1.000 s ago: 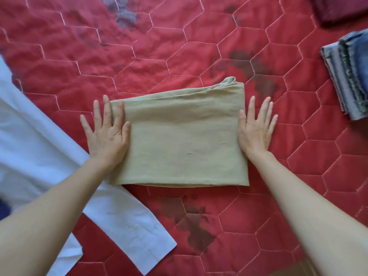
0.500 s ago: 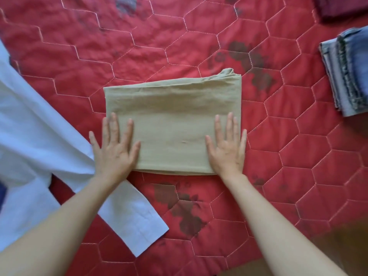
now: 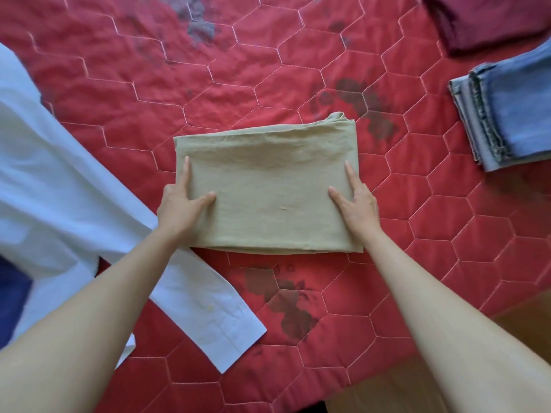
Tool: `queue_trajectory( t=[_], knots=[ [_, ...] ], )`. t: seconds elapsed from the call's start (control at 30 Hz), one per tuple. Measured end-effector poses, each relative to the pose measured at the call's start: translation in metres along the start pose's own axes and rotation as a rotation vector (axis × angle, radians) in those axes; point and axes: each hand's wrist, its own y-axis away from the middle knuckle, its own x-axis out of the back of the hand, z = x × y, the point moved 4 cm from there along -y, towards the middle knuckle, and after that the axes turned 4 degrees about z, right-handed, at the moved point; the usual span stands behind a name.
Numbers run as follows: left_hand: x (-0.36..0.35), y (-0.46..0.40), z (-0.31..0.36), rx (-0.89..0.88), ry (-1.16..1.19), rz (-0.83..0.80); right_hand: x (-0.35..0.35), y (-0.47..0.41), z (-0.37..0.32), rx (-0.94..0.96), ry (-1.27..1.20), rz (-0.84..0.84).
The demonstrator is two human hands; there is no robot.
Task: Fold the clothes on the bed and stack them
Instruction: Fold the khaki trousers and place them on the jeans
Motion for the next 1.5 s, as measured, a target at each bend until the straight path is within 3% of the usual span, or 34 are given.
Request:
queue_trajectory(
  t=[0.2, 0.57, 1.13, 1.5],
  knots=[
    [0.015, 0.008, 0.003, -0.068, 0.355, 0.002, 0.008, 0.012, -0.021, 0.1, 0.158, 0.12],
    [0.017, 0.071, 0.092, -0.182, 0.229, 0.079, 0.104, 0.03, -0.012, 0.233, 0.116, 0.296],
    [-0.222, 0.239, 0.361, -0.289, 0.249, 0.093, 0.408, -0.01, 0.222, 0.253, 0.192, 0.435],
    [-0.289, 0.214, 0.473, -0.336, 0.296, 0.126, 0.486, -0.106, 0.272, 0.247, 0.2, 0.475]
  ],
)
